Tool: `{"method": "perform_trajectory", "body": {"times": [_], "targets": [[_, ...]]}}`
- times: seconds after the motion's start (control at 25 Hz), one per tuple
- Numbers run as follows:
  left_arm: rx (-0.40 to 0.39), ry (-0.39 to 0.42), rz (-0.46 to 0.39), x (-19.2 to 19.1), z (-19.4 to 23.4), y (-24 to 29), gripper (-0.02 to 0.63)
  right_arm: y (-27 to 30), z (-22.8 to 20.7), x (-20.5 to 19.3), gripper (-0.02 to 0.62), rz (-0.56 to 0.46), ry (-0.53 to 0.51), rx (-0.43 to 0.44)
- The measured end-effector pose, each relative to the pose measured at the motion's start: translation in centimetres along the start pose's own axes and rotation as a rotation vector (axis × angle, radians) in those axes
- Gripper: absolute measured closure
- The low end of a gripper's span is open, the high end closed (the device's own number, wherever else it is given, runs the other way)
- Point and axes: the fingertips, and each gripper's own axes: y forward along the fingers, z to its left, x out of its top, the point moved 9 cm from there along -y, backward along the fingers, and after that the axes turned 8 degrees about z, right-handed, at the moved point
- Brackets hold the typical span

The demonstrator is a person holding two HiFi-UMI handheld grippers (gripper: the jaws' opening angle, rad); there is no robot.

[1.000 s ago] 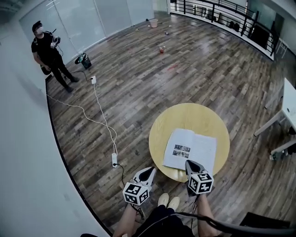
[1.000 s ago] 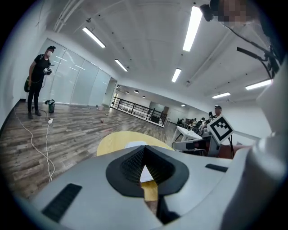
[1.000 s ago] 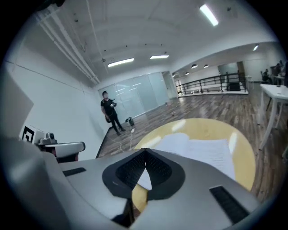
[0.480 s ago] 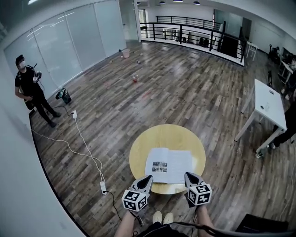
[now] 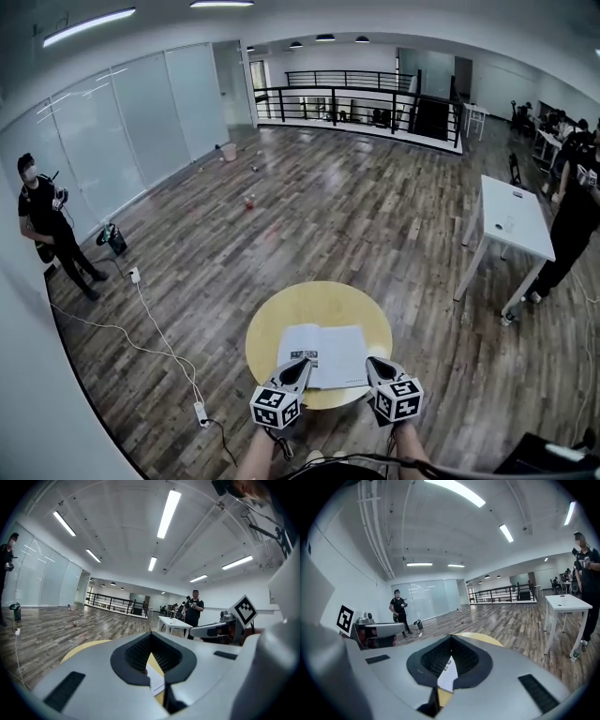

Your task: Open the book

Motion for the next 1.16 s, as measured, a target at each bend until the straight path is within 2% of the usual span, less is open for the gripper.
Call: {"method": "perform_trajectory", "body": {"times": [0.4,1.16], "targets": [[-0.019,0.050,-0.020,1.2,-1.1,0.0,0.607,-0.8,1.0,1.0,0.591,-0.026,-0.037,0.023],[-0.002,0.047,-0.019,0.8,-0.5,-1.0,0.607,-0.3,2.3,0.8,0.592,-0.025,-0.049,0.043]]}}
